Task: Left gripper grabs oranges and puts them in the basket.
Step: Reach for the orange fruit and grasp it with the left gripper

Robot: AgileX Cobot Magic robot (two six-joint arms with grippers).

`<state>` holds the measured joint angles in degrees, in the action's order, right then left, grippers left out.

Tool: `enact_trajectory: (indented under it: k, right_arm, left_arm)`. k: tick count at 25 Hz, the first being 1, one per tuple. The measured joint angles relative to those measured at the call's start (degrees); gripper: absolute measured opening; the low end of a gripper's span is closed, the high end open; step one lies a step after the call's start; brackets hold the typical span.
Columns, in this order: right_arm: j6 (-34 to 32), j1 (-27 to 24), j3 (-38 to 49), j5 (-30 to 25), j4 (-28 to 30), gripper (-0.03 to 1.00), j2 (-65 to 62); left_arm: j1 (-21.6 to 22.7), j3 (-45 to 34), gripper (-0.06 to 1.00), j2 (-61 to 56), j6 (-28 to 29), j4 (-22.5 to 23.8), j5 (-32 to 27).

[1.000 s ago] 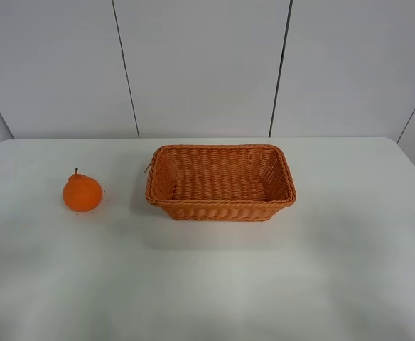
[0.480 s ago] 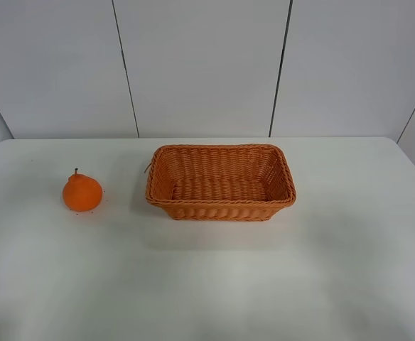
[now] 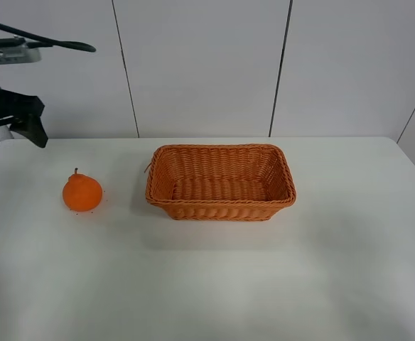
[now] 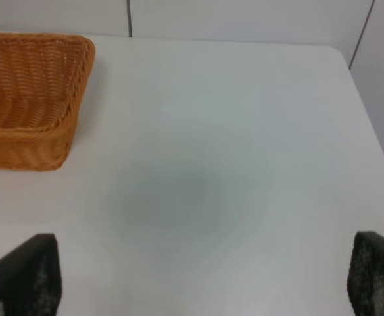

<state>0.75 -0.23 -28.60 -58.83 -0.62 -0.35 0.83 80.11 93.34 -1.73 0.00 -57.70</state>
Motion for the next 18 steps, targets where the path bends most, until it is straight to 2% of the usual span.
enact_trajectory:
  k: [3,7,18]
  right_arm:
    - [0.0,0.0,0.0,0.0,0.0,0.69,0.0]
    - [0.0,0.0,0.0,0.0,0.0,0.69,0.0]
    - [0.0,0.0,0.0,0.0,0.0,0.69,0.0]
  left_arm:
    - [0.0,7.09,0.87,8.72,0.01,0.0,0.18]
    - [0.0,12.84,0.87,17.86,-0.06,0.0,0.37]
    - [0.0,14.61,0.87,31.73,-0.75,-0.61,2.94]
